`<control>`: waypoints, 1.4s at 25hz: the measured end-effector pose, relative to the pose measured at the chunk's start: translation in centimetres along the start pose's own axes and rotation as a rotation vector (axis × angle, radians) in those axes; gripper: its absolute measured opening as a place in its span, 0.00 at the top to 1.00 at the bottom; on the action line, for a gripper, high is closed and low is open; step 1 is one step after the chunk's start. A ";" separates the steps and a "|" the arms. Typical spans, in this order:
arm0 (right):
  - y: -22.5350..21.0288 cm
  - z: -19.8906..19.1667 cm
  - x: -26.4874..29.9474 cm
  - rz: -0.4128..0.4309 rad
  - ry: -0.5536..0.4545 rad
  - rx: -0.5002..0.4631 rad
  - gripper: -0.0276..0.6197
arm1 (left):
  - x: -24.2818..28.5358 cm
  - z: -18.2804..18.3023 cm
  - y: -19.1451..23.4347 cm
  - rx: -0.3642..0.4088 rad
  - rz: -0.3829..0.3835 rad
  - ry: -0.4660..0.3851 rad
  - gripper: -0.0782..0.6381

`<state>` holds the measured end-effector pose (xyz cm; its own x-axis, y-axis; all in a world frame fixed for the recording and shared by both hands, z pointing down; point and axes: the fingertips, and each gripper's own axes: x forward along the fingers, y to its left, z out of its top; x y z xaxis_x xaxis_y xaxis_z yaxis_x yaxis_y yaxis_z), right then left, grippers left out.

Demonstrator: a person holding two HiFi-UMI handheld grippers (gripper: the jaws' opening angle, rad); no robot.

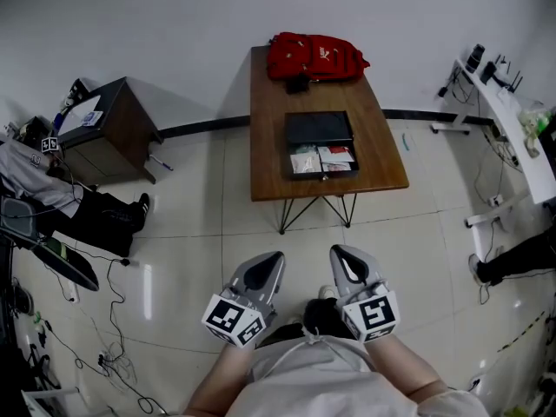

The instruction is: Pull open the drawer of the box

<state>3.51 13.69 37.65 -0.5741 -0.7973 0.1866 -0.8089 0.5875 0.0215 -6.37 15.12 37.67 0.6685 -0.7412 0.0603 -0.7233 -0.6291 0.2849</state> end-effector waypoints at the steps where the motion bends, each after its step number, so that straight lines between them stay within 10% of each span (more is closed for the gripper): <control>1: 0.0 0.0 -0.4 0.002 0.000 -0.002 0.95 | -0.1 0.6 -0.6 0.006 -0.008 -0.014 0.89; 35: -4.7 1.3 -5.2 0.086 0.005 0.006 0.95 | 4.7 3.7 -8.4 0.139 0.012 -0.074 0.89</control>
<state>10.12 14.90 35.31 -0.6409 -0.7430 0.1928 -0.7573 0.6531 -0.0005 2.20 16.02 32.08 0.6491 -0.7607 -0.0096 -0.7513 -0.6430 0.1488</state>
